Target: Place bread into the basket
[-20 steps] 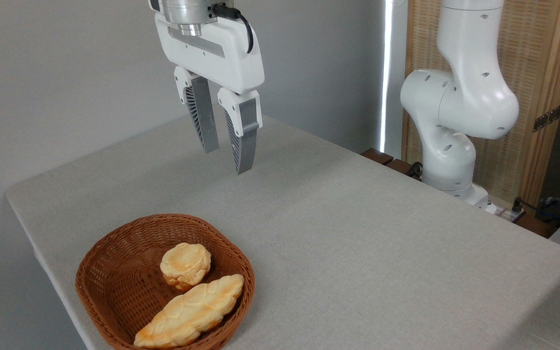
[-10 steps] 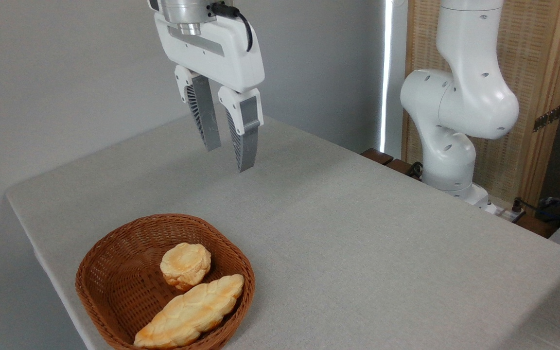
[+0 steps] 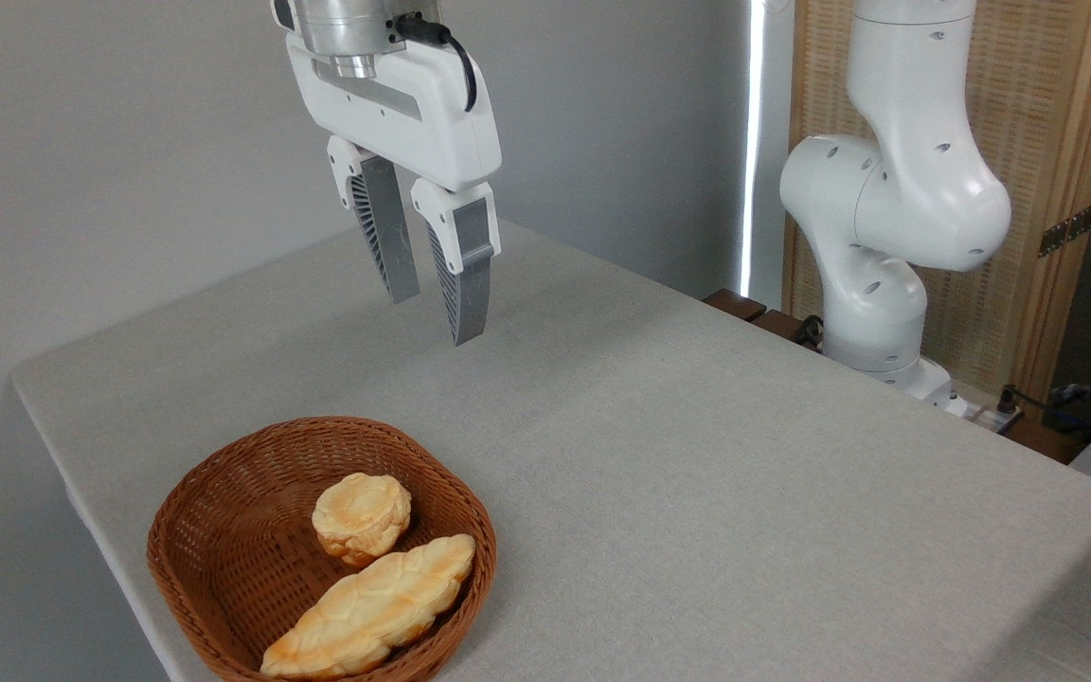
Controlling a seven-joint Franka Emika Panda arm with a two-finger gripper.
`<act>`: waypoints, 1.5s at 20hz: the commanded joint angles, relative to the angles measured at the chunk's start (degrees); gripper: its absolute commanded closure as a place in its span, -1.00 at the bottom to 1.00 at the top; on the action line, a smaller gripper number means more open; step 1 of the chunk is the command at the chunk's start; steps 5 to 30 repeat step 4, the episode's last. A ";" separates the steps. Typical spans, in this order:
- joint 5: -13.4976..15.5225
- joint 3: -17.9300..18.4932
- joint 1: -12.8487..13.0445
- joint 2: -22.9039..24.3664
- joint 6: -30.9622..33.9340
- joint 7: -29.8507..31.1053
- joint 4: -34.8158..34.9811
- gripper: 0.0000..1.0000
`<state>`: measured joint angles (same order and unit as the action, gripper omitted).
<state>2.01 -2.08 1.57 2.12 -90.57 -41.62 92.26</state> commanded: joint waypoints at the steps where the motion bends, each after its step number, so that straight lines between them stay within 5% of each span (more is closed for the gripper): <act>1: -1.04 -0.12 -0.07 -0.54 1.89 0.84 -1.64 -1.00; 30: -1.04 -0.12 -0.07 -0.54 1.80 0.93 -1.64 -1.00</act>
